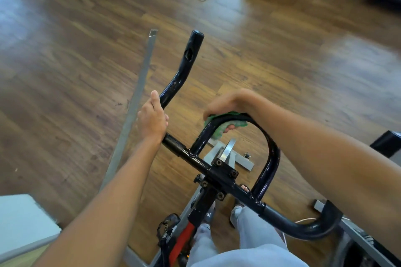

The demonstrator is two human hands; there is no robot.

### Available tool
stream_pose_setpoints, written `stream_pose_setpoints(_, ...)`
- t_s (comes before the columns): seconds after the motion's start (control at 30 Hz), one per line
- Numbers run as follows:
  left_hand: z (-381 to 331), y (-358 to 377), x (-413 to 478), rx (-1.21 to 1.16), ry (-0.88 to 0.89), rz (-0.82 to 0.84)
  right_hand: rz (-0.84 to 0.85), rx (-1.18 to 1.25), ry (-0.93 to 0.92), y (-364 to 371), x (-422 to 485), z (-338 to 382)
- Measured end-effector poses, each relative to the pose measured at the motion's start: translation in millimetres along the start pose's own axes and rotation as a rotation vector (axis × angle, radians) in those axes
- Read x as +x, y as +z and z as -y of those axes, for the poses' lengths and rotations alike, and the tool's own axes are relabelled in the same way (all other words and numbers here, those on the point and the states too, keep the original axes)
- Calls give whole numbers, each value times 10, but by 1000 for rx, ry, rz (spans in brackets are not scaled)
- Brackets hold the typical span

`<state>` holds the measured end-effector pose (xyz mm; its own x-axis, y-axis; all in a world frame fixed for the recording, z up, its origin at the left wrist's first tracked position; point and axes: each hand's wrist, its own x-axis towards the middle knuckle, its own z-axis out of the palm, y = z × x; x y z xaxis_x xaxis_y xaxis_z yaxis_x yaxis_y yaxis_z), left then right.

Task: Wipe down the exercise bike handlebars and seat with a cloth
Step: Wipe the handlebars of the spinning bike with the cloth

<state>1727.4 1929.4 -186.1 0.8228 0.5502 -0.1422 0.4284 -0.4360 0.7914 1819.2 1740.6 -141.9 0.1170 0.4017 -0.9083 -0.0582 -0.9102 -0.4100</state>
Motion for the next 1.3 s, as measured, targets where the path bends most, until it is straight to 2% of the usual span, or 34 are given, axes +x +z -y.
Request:
stream_pose_setpoints(0.1, -22, -15, 21, 35, 27, 11, -215, 394, -56, 49, -190, -458)
stream_pose_setpoints(0.2, -8, -21, 40, 43, 39, 25, -472, 909, -73, 397, -309, -825)
stream_pose_setpoints(0.3, 6, -13, 70, -22, 23, 42, -637, 1496, -222, 920, -359, -992)
stream_pose_setpoints(0.37, -26, -22, 23, -36, 49, 57, -739, 1803, -327, 1306, -330, -1008)
stream_pose_setpoints(0.43, -38, -21, 2, -47, 69, 64, -768, 1968, -345, 1610, -260, -968)
stream_pose_setpoints(0.5, -36, -31, -1, -65, 51, 70, -775, 2028, -303, 1797, -216, -939)
stream_pose_setpoints(0.6, -14, -32, 23, -66, 25, 83, -819, 1978, -281, 1881, -281, -976)
stream_pose_setpoints(0.67, -27, -40, 7, -81, 13, 93, -947, 1783, -201, 1913, -365, -1007)
stream_pose_setpoints(0.8, -70, -61, -31, -89, 1, 95, -1361, 1045, 55, 2100, -572, -815)
stream_pose_setpoints(0.87, -87, -66, -55, -100, -21, 90, -1422, 664, 180, 2273, -552, -629)
stream_pose_setpoints(0.93, -89, -68, -72, -98, -26, 91, -1397, 425, 251, 2367, -365, -545)
stream_pose_setpoints(1.0, -97, -73, -93, -91, -20, 89, -1459, 328, 292, 2259, -210, -601)
stream_pose_setpoints(1.13, -110, -57, -109, -85, -24, 54, -1545, 353, 257, 2101, -195, -712)
stream_pose_setpoints(1.23, -134, -43, -119, -71, -37, 39, -1537, 353, 222, 2327, -203, -619)
stream_pose_setpoints(1.3, -133, -22, -111, -63, -36, 19, -1510, 366, 240, 2183, -253, -670)
